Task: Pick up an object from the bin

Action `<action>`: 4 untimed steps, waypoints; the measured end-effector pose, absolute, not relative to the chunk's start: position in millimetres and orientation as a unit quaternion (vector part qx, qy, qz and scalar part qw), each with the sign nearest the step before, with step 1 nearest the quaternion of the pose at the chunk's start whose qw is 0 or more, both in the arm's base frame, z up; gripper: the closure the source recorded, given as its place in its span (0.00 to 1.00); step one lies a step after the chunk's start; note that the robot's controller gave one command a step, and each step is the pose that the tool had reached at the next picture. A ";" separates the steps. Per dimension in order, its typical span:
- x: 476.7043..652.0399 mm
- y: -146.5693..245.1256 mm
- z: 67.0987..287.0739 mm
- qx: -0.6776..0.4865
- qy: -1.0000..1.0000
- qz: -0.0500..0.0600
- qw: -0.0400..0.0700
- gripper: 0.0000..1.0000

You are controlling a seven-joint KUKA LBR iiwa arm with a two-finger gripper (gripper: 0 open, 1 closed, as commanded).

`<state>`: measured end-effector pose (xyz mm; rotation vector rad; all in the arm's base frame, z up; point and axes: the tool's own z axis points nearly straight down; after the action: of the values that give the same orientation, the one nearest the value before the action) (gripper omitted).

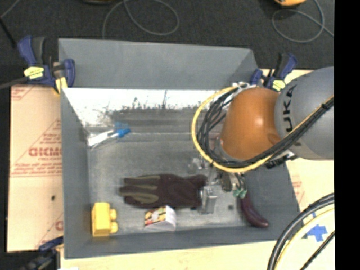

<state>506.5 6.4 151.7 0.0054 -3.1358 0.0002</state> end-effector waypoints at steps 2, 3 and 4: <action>508.9 17.7 146.2 -0.038 -0.999 0.000 0.000 0.00; 499.2 41.0 111.4 -0.092 -0.996 -0.001 -0.002 0.00; 509.9 26.2 124.0 -0.086 -0.996 0.000 -0.001 0.00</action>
Offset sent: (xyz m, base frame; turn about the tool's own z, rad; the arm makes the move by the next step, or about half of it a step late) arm 0.0011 0.0276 -0.0189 0.1589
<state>509.9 26.2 124.0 -0.2707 -3.1326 -0.0005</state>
